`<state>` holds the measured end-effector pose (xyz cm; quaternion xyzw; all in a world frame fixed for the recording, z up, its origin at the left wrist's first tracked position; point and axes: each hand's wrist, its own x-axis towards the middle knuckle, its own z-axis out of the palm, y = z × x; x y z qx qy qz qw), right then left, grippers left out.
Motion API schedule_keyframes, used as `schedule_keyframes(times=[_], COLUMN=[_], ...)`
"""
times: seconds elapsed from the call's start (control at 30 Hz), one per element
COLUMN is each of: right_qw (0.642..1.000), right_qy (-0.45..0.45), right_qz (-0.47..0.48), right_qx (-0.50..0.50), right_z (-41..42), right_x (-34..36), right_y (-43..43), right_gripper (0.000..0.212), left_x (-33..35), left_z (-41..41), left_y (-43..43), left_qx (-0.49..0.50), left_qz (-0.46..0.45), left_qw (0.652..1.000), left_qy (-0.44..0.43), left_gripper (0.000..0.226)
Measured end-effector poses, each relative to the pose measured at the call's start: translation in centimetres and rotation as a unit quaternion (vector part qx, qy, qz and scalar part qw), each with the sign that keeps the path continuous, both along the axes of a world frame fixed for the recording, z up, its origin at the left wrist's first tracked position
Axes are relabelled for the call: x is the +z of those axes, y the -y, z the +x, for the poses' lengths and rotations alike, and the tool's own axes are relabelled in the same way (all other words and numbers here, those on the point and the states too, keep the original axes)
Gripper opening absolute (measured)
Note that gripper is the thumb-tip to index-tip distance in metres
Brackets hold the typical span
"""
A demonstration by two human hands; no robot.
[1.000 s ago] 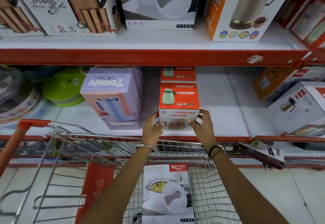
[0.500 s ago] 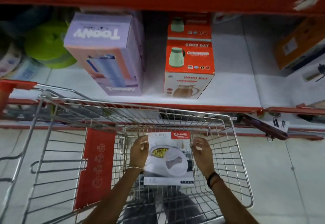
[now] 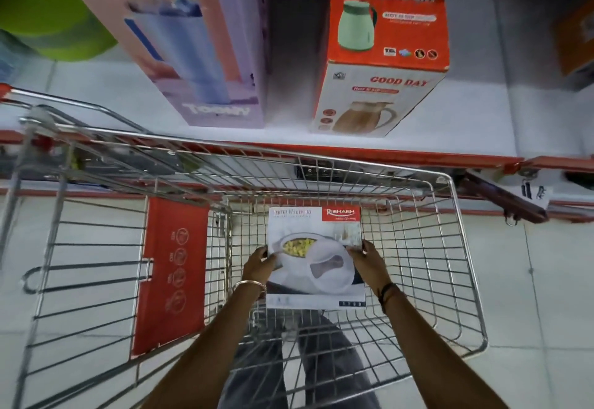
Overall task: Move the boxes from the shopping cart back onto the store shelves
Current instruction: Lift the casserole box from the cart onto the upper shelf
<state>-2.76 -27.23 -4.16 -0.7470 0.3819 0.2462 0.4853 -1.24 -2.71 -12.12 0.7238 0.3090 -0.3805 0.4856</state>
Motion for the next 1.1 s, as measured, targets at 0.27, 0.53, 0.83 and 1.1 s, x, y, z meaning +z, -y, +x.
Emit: schedule_keyframes(times=[0.27,0.53,0.83,1.1], right_qw=[0.992,0.959,0.907,0.884], right_qy=[0.111,0.275,0.414,0.462], right_qz=[0.017,0.055,0.055,0.051], right_qx=[-0.05,-0.048,-0.048,-0.044], right_z=[-2.4,-2.5,-0.5,-0.6], right_x=[5.8,14.7,22.7,25.1], right_y=[0.9,0.8,-0.6,0.0], right_gripper=[0.042,0.033,0.032,0.032], left_x=[13.7,24.2,32.0,34.4], left_z=[0.5,0.4,1.5,1.7], left_y=[-0.6,-3.7,-4.5,-4.2], left_qx=[-0.019,-0.015,0.029,0.042], left_qz=[-0.004,-0.016,-0.064,-0.084], left_qw=[0.993,0.963,0.913,0.894], left_qy=[0.116,0.268,0.401,0.438], left_gripper=[0.023,0.031,0.03,0.032])
